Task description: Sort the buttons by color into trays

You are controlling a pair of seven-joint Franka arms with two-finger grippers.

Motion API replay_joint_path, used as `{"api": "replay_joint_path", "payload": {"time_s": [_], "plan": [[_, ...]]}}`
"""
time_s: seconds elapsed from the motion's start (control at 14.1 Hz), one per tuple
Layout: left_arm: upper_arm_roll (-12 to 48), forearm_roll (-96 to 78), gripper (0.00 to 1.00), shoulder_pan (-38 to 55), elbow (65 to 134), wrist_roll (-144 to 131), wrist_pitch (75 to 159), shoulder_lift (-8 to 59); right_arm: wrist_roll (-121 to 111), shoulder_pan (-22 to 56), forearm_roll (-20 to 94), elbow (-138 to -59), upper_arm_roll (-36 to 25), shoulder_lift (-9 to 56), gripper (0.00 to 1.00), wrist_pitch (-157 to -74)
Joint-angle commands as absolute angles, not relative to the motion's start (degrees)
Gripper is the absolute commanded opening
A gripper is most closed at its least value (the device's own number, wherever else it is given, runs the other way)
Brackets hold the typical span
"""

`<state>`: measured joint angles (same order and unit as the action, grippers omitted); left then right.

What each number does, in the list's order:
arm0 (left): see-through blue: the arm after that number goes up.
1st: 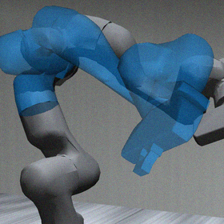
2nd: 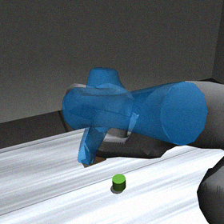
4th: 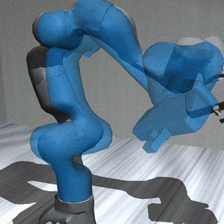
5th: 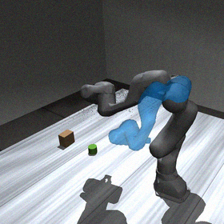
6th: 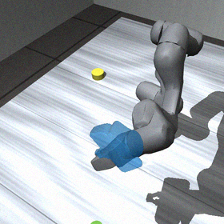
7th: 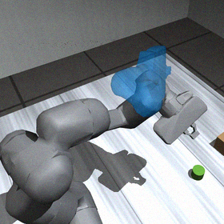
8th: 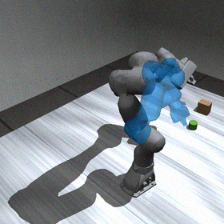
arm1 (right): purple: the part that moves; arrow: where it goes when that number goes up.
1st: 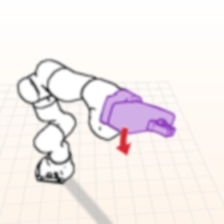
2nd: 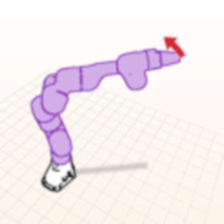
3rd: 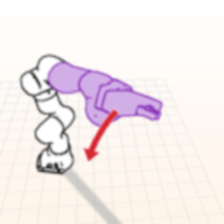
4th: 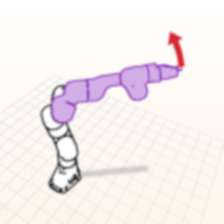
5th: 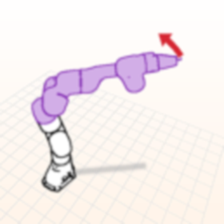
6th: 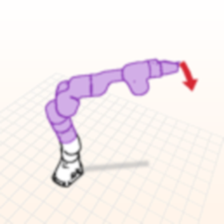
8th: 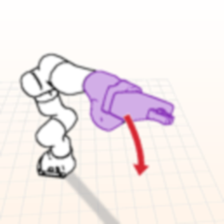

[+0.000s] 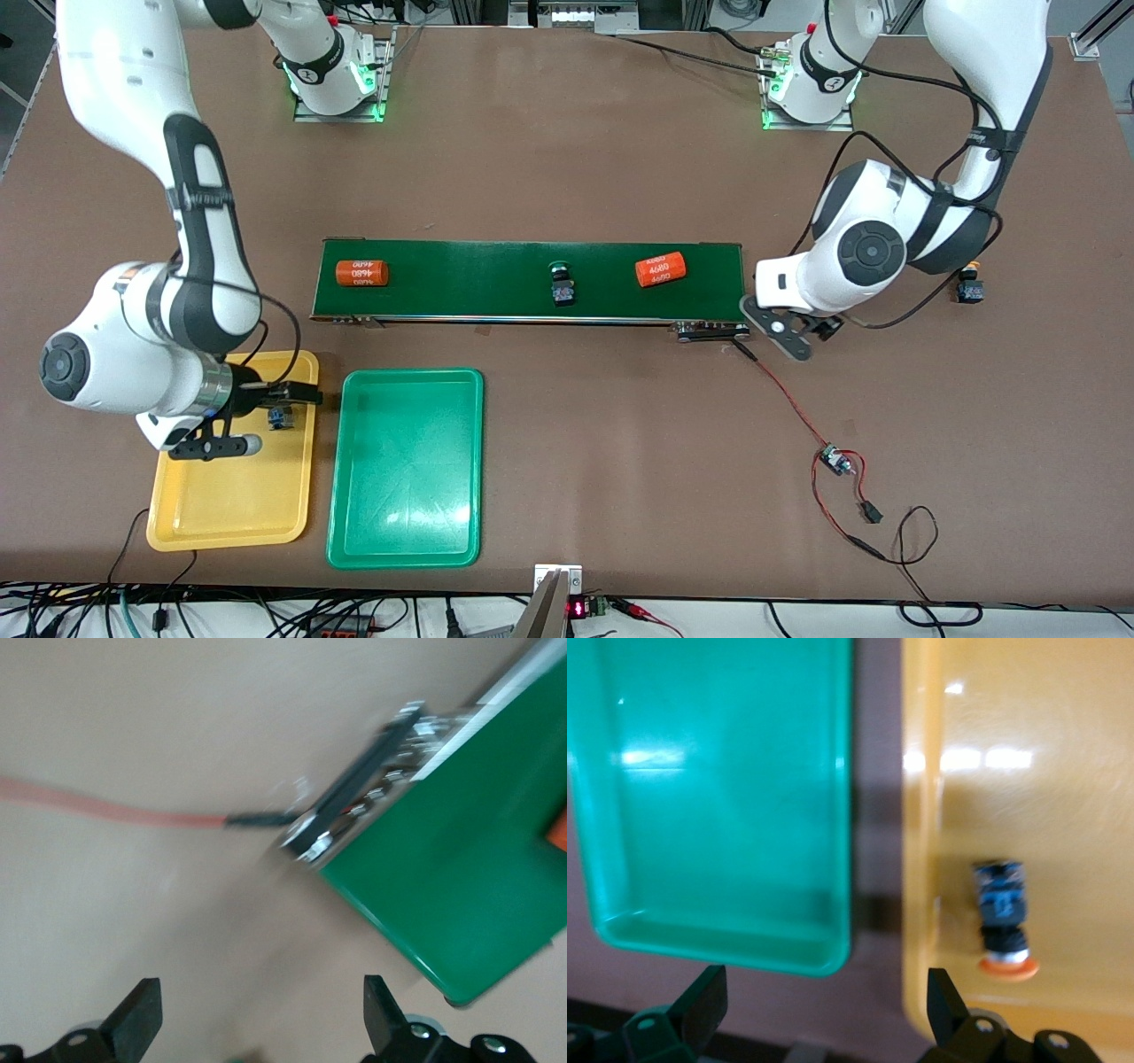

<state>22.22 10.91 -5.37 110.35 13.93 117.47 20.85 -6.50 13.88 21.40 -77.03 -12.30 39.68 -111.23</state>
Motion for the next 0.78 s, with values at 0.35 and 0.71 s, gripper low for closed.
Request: {"api": "replay_joint_path", "payload": {"time_s": [0.35,0.71], "plan": [[8.80,11.60,1.00,-1.67,123.73,-5.71,116.37,15.83,16.56,27.13,14.26,-85.34,-12.31,27.43,1.00,-108.10],[8.18,11.60,1.00,-1.67,133.40,-5.54,121.61,11.69,33.29,38.22,12.30,-86.48,-12.13,27.95,1.00,-108.89]]}}
